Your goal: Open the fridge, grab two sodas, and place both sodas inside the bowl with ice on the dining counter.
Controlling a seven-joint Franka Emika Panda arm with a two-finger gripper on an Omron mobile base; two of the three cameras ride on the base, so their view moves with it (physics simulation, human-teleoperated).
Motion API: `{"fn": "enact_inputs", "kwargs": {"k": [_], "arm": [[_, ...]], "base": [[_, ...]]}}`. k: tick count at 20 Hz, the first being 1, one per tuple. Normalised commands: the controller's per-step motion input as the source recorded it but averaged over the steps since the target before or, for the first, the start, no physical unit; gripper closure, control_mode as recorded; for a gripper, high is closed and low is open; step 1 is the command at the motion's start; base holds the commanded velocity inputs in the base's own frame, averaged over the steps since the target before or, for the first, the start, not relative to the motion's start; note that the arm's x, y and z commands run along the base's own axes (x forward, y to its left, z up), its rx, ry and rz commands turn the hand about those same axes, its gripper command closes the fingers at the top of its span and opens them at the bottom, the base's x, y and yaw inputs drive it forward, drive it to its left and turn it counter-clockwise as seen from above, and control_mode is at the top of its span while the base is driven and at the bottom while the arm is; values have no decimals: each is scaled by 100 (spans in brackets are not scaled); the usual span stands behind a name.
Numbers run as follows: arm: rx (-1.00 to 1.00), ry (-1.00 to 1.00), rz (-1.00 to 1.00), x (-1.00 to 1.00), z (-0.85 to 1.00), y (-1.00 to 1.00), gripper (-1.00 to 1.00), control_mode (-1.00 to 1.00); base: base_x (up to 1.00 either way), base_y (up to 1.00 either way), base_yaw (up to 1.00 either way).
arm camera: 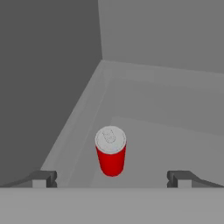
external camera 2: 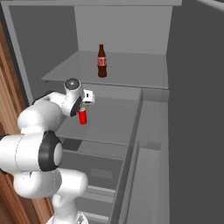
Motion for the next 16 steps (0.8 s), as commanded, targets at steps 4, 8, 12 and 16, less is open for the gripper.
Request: {"fn": "enact_inputs", "kwargs": {"k": [4,8,12,16], "arm": [[-2,2,1,19,-24,9,-100,-100],[-3,1,1,14,-27,11,-100,-100],[-1,0,1,14,-17,7,-100,-100],[0,0,1,17,-12,5,-100,-100]], "base": [[0,0,0],[0,0,0],[0,0,0],[0,0,0]]}}
